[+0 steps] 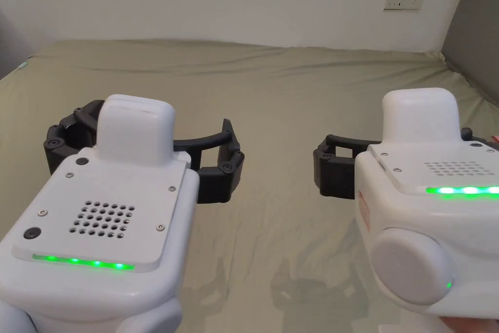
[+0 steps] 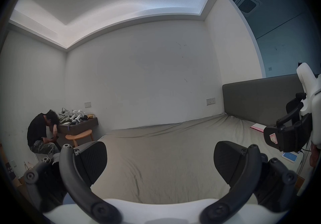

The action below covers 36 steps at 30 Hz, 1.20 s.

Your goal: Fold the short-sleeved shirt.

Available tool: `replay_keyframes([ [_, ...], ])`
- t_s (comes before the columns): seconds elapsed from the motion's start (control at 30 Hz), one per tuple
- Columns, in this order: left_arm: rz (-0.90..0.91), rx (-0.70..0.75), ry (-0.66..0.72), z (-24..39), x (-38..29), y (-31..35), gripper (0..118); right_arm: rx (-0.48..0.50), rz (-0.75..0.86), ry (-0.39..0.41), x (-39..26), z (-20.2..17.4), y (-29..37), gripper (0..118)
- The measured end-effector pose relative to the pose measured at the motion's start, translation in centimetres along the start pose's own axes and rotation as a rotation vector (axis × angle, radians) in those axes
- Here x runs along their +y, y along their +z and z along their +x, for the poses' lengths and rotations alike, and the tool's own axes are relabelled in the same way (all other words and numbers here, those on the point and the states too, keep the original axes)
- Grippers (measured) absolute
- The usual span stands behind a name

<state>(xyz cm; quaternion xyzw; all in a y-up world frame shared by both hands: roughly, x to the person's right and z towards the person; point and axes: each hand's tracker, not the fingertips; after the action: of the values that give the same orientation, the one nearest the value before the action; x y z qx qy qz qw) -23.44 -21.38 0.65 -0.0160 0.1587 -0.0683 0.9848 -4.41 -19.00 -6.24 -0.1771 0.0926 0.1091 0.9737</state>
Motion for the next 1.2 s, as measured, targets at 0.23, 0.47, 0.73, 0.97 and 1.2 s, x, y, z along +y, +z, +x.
replay_keyframes([
  [0.23,-0.009,0.023,-0.040,0.4,0.0,-0.1,118,0.007,0.037,-0.012,0.0,-0.2,0.9,113],
  [0.47,-0.014,0.013,-0.009,0.1,0.1,-0.3,118,-0.146,0.034,0.072,-0.3,-1.8,1.4,113],
  [0.73,-0.017,0.012,-0.002,-0.1,0.1,-0.3,118,0.057,-0.166,-0.070,0.0,-0.3,0.0,113],
  [0.97,-0.023,0.023,-0.002,-0.5,-0.2,-0.1,118,0.018,-0.041,-0.047,-1.6,0.4,-0.8,113],
  [1.2,-0.033,0.022,0.001,-0.5,-0.3,-0.3,118,0.060,-0.112,-0.087,-1.4,0.5,-1.1,113],
])
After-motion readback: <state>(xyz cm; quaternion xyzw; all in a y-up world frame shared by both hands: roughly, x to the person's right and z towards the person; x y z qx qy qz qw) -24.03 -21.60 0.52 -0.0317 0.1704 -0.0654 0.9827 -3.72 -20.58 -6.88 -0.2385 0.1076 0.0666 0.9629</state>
